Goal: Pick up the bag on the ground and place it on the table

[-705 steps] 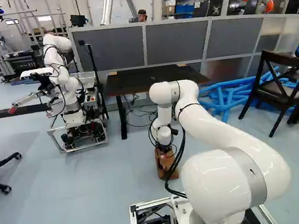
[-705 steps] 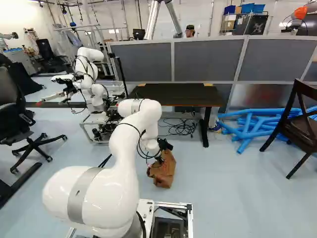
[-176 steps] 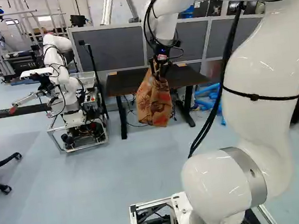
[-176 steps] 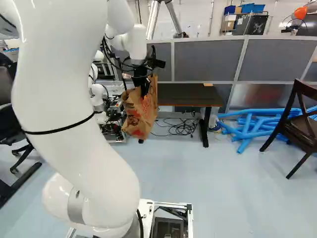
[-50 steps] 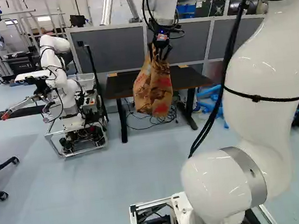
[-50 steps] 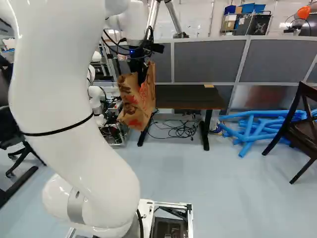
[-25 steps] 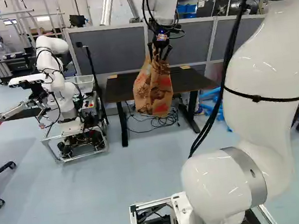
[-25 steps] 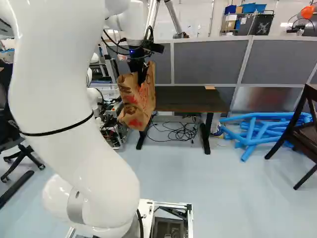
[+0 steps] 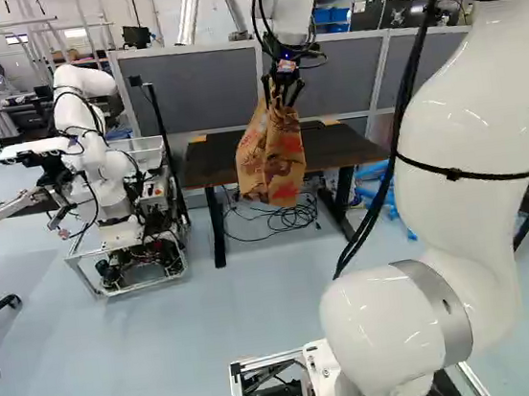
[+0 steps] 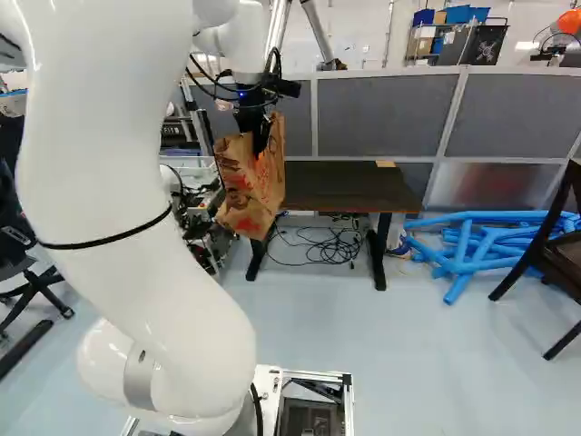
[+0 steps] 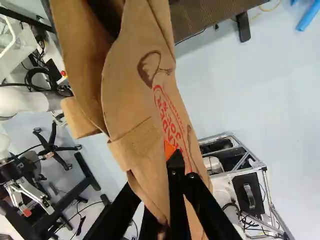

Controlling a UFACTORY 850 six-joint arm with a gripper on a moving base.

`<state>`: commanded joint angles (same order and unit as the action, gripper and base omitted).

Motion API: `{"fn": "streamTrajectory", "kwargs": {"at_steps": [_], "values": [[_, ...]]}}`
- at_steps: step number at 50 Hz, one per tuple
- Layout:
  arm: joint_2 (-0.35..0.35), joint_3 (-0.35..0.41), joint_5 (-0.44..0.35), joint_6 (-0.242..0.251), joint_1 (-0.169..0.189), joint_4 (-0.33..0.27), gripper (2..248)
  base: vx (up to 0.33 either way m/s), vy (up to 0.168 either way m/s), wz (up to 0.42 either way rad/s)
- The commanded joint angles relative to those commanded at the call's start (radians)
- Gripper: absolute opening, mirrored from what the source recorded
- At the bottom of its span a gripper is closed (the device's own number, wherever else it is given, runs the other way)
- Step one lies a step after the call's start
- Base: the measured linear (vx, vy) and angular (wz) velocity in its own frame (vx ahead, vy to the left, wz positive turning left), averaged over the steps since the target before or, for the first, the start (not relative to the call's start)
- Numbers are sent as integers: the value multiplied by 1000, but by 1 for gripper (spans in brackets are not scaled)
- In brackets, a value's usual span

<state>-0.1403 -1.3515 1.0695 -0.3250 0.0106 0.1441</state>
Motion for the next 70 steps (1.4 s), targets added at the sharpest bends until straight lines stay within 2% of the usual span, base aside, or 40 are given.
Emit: {"fn": "streamTrajectory", "kwargs": {"at_steps": [70], "values": [[0,0,0,0,0,0,22,121,-21,-6]]}}
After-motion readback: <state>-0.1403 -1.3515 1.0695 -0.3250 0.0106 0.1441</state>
